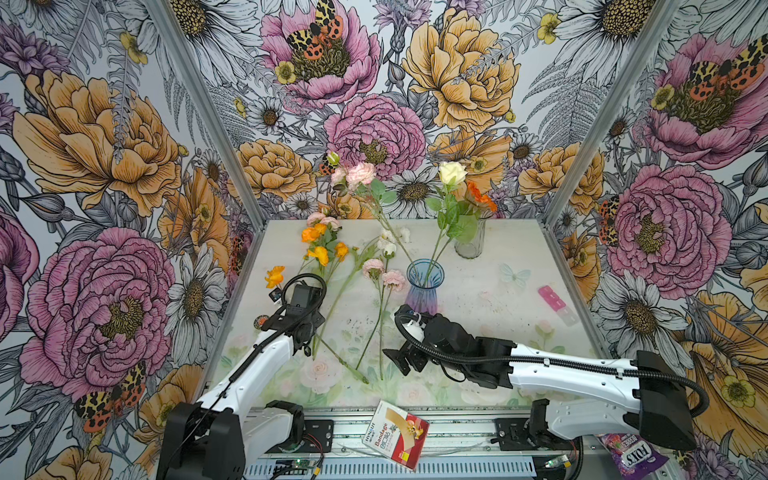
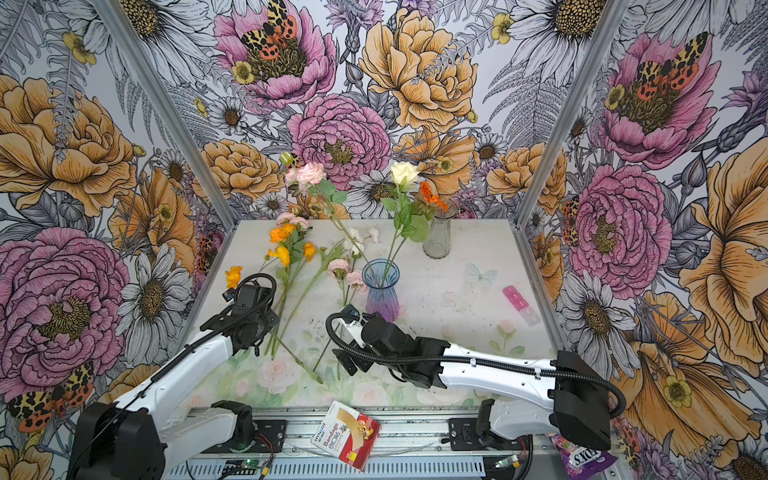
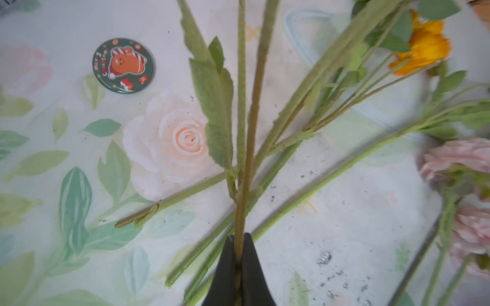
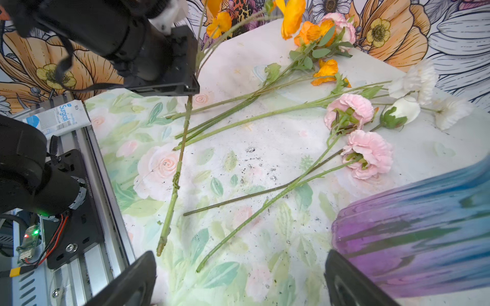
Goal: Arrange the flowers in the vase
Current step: 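Lift the yellow poppy stems high with the left gripper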
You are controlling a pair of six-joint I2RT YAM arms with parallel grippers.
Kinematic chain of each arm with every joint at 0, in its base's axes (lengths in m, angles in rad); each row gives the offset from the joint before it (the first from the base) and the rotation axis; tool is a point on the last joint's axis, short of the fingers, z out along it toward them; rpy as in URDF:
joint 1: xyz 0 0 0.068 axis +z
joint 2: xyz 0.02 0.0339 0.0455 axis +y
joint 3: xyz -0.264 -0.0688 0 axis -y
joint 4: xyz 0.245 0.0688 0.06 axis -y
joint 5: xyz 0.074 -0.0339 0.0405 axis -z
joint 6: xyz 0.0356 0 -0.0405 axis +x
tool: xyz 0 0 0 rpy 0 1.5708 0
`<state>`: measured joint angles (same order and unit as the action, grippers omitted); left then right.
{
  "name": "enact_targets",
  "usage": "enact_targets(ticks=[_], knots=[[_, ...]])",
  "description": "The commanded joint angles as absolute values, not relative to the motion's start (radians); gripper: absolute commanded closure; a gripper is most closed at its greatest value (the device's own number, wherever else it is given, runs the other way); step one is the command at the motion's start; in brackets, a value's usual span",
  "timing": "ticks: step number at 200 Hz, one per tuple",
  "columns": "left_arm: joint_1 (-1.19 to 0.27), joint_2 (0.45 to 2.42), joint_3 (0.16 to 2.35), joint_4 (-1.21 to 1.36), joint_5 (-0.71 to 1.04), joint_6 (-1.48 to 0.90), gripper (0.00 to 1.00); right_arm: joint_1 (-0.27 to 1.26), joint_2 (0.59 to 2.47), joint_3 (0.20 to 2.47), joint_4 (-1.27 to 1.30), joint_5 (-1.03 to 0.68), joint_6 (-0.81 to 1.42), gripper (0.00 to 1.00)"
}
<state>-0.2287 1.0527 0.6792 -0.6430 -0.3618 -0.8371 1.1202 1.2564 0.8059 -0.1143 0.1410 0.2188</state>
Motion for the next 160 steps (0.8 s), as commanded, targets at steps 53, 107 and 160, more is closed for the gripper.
enact_targets(ticks=[53, 107, 160], knots=[[-0.475, 0.902, 1.115, -0.588, -0.677, -0.551, 1.0, 0.956, 1.032, 0.725, -0.084, 0.174, 0.298, 0.01], [-0.538, 1.036, 1.378, -0.266, -0.566, -0.355, 1.0, 0.879, 0.781, 0.63, -0.173, 0.22, 0.337, 0.0], [-0.663, 1.243, 1.407, 0.158, -0.444, -0.233, 1.0, 0.841, 0.656, 0.618, -0.258, 0.119, 0.337, 0.01]])
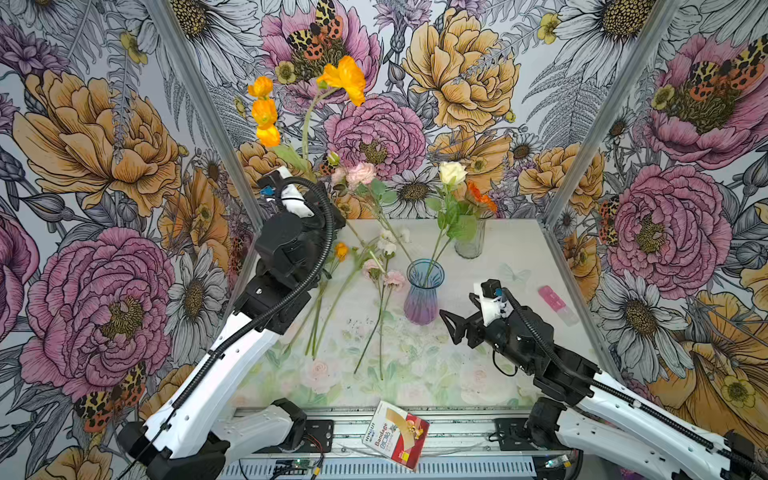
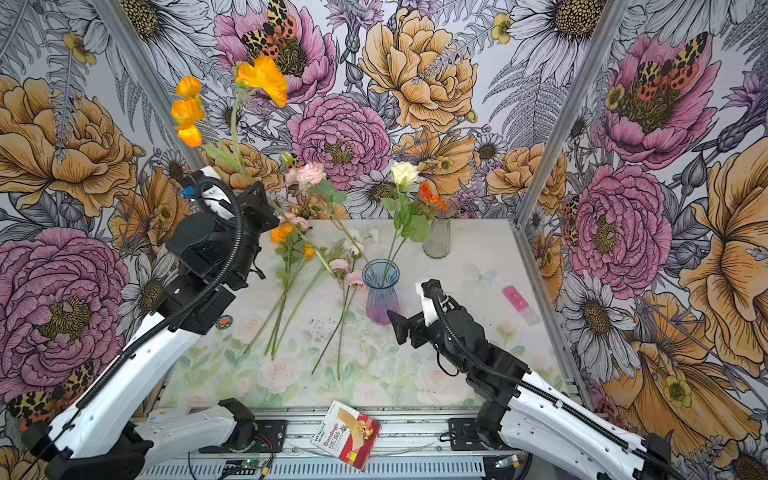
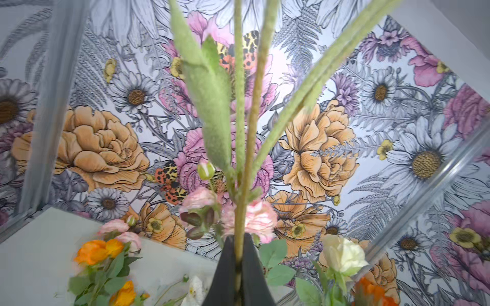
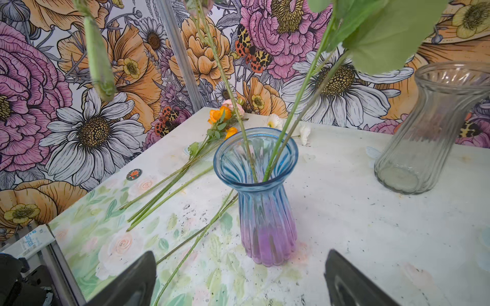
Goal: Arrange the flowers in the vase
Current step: 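Lift the yellow poppy stems high with the left gripper, then lower the yellow poppy stems into the blue-purple vase and open the left gripper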
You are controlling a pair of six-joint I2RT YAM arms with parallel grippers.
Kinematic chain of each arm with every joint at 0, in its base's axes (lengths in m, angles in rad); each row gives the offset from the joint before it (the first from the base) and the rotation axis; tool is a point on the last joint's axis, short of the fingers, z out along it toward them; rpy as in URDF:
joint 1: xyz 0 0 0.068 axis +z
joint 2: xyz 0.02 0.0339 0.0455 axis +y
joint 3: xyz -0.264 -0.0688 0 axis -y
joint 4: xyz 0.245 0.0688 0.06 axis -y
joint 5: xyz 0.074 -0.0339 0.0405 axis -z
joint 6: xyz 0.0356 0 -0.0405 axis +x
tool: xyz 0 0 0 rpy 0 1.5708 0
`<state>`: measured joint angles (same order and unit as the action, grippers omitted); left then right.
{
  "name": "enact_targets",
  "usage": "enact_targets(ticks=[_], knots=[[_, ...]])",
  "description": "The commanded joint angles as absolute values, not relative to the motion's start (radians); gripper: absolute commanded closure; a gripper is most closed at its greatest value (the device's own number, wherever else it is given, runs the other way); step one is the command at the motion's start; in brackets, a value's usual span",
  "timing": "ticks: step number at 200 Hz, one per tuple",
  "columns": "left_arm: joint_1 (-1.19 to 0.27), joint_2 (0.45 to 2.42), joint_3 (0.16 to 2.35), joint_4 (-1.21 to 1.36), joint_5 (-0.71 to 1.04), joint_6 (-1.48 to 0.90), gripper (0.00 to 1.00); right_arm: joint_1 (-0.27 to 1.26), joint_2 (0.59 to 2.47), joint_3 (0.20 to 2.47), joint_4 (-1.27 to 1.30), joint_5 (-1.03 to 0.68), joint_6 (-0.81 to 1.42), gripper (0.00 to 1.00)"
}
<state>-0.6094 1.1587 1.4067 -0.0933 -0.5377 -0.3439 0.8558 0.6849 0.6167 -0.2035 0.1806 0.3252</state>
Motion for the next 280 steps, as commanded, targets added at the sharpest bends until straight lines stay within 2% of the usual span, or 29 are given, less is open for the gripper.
enact_targets(ticks=[1, 49, 108, 163, 256, 280], knots=[[-0.666, 1.246, 1.407, 0.164, -0.441, -0.231, 1.0, 0.841, 0.656, 0.618, -0.259, 0.119, 0.337, 0.0], [-0.763, 1.379, 1.378, 0.343, -0.39, -0.088, 1.0, 0.835, 0.622, 0.607, -0.296, 0.101, 0.347, 0.0], [-0.784, 1.476, 1.274, 0.385, -0.327, -0.1, 1.0, 0.821, 0.642, 0.606, -0.294, 0.084, 0.327, 0.0], [-0.834, 1.521, 1.159, 0.523, -0.325, -0.048, 1.0, 0.815, 0.672, 0.613, -0.293, 0.068, 0.324, 0.01], [-0.858, 1.552, 1.02, 0.563, -0.354, -0.112, 1.0, 0.809, 0.699, 0.611, -0.291, 0.064, 0.329, 0.0], [-0.861, 1.548, 1.0, 0.564, -0.351, -0.125, 0.96, 0.81, 0.713, 0.614, -0.29, 0.068, 0.325, 0.01]])
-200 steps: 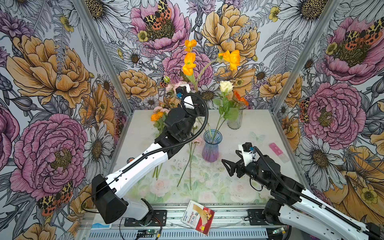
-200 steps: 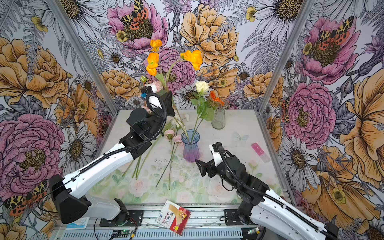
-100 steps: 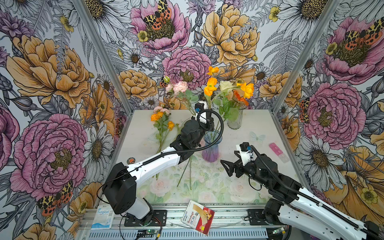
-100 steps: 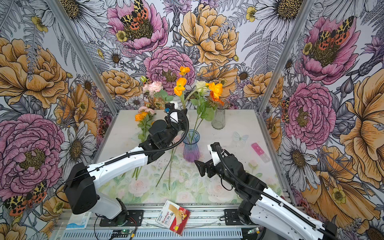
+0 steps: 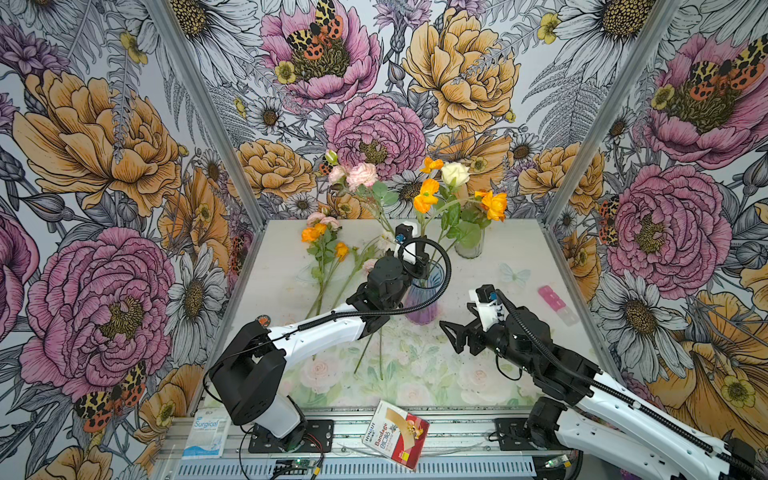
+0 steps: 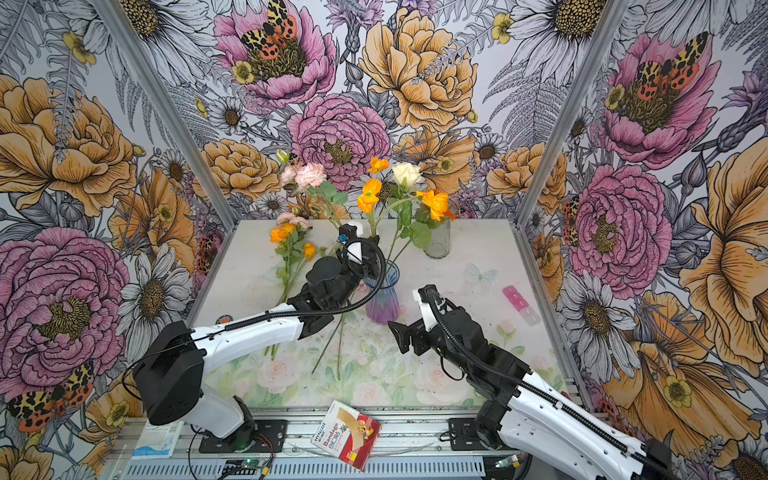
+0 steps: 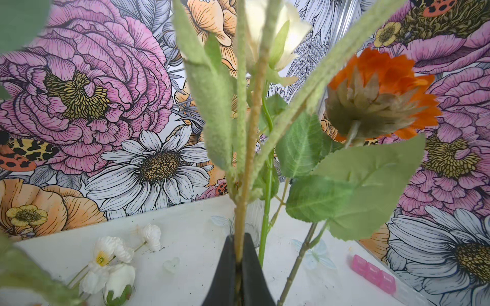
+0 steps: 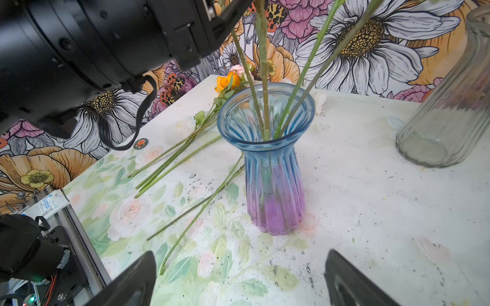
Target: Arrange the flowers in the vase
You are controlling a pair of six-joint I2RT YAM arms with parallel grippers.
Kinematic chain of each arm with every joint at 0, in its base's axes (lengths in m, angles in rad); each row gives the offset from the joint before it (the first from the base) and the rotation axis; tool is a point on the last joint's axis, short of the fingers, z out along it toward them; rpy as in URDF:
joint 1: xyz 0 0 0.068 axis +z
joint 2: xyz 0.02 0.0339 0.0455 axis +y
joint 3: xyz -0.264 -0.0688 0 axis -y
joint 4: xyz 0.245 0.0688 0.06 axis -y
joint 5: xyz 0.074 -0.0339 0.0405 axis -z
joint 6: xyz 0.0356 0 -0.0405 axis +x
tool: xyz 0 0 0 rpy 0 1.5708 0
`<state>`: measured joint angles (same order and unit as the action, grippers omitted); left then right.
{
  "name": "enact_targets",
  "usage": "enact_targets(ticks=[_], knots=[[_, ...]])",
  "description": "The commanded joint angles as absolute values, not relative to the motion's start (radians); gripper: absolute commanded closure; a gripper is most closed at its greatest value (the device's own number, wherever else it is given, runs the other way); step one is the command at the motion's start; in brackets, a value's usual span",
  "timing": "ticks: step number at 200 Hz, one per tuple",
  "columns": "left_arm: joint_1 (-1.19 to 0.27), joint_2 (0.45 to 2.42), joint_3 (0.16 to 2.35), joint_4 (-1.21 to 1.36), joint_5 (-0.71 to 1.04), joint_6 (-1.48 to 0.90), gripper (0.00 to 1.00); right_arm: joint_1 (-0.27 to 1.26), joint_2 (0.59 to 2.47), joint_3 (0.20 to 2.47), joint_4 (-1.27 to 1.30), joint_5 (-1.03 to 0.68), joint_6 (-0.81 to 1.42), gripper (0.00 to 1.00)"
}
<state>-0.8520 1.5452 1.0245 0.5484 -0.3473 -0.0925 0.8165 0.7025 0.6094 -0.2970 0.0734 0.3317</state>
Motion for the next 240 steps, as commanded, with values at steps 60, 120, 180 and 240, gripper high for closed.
enact_targets(ticks=[60, 120, 180, 240], knots=[[-0.872, 1.525, 0.962, 0.55, -0.359, -0.137, 0.75, 0.808, 0.755, 0.614, -0.261, 0.052, 0.333, 0.0], [-0.877, 1.416, 0.933, 0.448, -0.416, -0.139, 0.42, 0.808, 0.772, 0.611, -0.238, 0.045, 0.332, 0.01], [-0.867, 1.123, 0.804, 0.216, -0.461, -0.154, 0.3, 0.804, 0.786, 0.601, -0.219, 0.042, 0.336, 0.01], [-0.799, 0.888, 0.641, 0.0, -0.2, -0.139, 0.2, 0.798, 0.783, 0.594, -0.213, 0.039, 0.347, 0.01]])
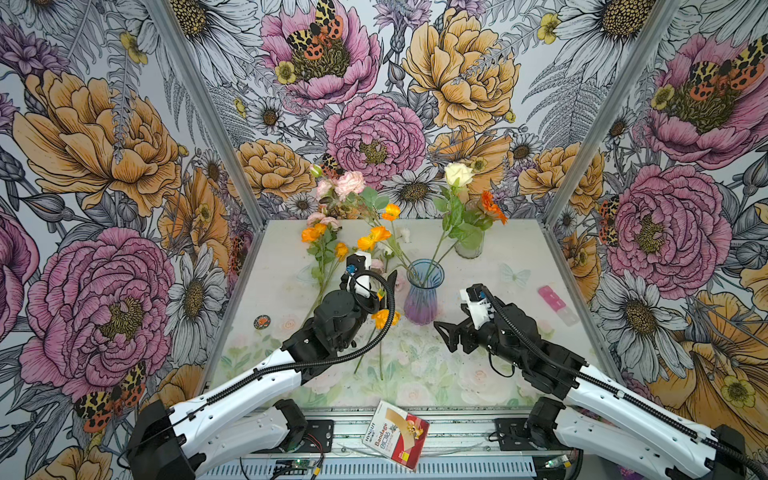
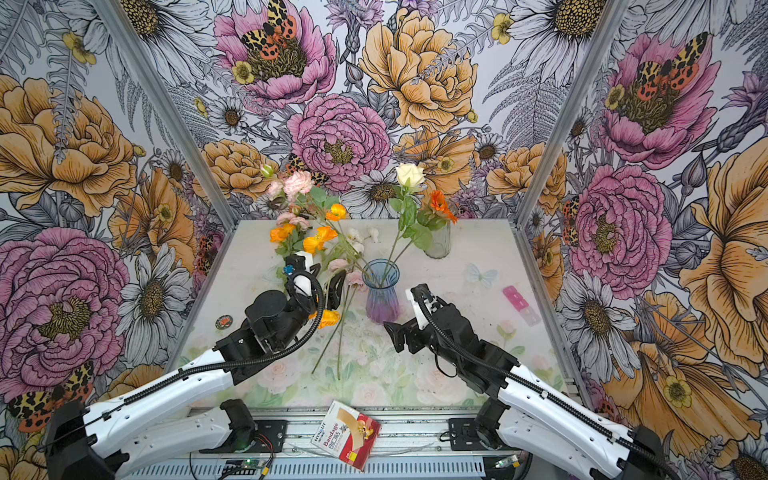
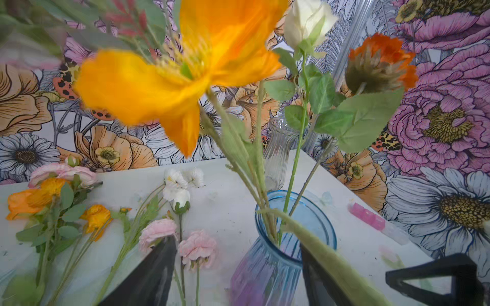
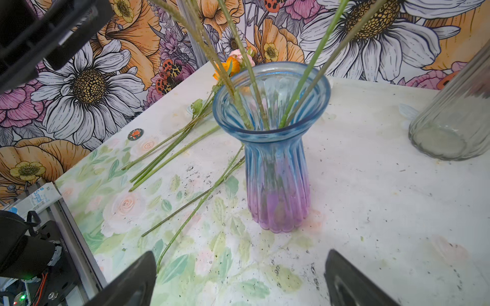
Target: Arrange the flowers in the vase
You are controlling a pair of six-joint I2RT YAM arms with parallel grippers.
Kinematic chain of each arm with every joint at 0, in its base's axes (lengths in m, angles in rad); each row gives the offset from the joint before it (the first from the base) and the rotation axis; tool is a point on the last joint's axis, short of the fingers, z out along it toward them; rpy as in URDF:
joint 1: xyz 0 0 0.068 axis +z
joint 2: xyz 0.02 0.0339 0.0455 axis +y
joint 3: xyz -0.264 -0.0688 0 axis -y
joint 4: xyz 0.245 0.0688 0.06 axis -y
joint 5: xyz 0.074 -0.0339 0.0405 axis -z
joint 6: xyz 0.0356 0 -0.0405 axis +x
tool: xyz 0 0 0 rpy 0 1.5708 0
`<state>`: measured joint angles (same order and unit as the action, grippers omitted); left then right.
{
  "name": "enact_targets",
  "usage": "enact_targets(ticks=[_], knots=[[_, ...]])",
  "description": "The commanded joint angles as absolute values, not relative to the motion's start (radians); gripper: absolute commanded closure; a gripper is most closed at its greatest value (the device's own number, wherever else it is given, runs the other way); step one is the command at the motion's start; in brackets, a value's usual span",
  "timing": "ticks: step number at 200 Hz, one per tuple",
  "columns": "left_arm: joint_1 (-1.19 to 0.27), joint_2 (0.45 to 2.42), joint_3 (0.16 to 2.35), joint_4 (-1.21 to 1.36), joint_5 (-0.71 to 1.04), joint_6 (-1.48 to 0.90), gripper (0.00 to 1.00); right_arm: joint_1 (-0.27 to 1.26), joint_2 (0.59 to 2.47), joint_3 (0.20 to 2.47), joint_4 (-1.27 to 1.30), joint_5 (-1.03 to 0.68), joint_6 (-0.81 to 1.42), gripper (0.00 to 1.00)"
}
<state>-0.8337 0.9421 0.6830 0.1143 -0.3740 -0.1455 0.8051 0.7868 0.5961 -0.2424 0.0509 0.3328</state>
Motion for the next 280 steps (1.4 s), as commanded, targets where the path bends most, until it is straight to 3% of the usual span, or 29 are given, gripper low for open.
enact_targets(ticks=[1, 61, 106, 137, 189, 226, 280], knots=[[-0.796, 0.887, 0.639, -0.001, -0.186, -0.138, 0.2, 0.798, 0.783, 0.594, -0.213, 0.038, 0.348, 0.01], [-0.755, 0.861, 0.638, -0.002, 0.126, -0.022, 0.09, 0.799, 0.78, 0.6, -0.206, 0.038, 0.35, 0.01], [-0.72, 0.988, 0.734, -0.205, -0.067, 0.026, 0.07, 0.799, 0.778, 0.597, -0.204, 0.034, 0.355, 0.0], [-0.718, 0.88, 0.587, -0.007, -0.097, 0.002, 0.02, 0.799, 0.773, 0.594, -0.204, 0.038, 0.352, 0.0], [-0.521, 0.789, 0.488, 0.051, 0.033, -0.134, 0.01, 0.799, 0.811, 0.613, -0.195, 0.024, 0.347, 0.01], [-0.464, 0.966, 0.509, 0.027, -0.002, -0.26, 0.04, 0.798, 0.834, 0.624, -0.182, 0.011, 0.352, 0.01], [-0.394, 1.369, 0.654, -0.016, 0.112, -0.465, 0.25, 0.798, 0.849, 0.624, -0.184, 0.012, 0.368, 0.0]])
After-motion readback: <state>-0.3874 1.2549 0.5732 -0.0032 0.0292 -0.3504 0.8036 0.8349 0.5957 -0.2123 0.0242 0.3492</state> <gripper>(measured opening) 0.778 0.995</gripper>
